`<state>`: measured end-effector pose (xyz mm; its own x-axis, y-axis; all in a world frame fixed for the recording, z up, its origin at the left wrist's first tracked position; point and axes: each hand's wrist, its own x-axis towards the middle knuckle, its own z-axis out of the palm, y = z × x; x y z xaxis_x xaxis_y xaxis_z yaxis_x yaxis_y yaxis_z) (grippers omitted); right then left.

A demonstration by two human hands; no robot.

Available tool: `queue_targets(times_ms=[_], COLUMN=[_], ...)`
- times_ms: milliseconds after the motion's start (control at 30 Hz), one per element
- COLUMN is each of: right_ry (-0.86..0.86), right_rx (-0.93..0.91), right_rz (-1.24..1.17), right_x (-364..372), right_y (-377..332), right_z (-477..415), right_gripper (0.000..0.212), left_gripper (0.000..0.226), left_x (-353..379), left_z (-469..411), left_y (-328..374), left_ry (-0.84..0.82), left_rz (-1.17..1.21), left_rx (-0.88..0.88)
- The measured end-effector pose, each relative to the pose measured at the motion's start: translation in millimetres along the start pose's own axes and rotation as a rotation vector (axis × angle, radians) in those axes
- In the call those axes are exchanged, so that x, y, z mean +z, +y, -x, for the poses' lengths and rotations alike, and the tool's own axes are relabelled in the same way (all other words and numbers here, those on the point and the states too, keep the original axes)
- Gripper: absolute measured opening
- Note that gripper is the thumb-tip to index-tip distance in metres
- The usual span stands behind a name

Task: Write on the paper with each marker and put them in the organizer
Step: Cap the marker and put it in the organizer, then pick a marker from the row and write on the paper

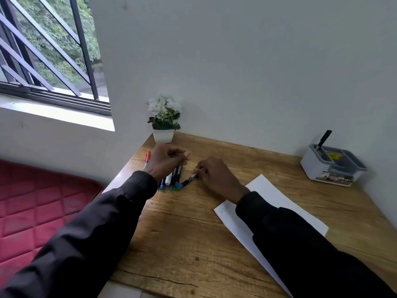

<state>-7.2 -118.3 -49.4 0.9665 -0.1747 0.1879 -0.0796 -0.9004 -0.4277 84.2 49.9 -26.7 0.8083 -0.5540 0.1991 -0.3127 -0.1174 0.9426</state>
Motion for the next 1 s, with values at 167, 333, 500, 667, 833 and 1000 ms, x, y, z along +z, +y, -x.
queue_targets(times_ms=[167,333,500,667,833,1000], right_ry=[0.063,0.108,0.176,0.243,0.277,0.313], right_rx=[0.062,0.084,0.011,-0.036,-0.039,0.117], right_rz=[0.099,0.088,-0.062,-0.166,-0.187,-0.693], right_x=[-7.7,-16.3,-25.3,-49.5,-69.3,-93.4], right_y=[10.2,19.9,21.7,20.0,27.8,42.8], right_z=[-0.2,-2.6,-2.2,14.9,41.9,71.5], right_gripper=[0.024,0.008,0.020,0.019,0.013,0.015], left_gripper=[0.024,0.018,0.023,0.034,0.017,0.016], left_x=[2.4,9.3,14.6,21.3,36.7,48.4], left_z=[-2.0,-3.5,0.1,1.4,5.9,8.9], left_y=[-8.0,-7.1,-0.3,7.0,21.5,31.3], left_ry=[-0.012,-0.047,-0.017,-0.057,-0.113,-0.064], left_rz=[-0.026,-0.085,-0.137,-0.172,-0.183,-0.067], left_rx=[0.019,0.032,0.038,0.114,0.190,0.182])
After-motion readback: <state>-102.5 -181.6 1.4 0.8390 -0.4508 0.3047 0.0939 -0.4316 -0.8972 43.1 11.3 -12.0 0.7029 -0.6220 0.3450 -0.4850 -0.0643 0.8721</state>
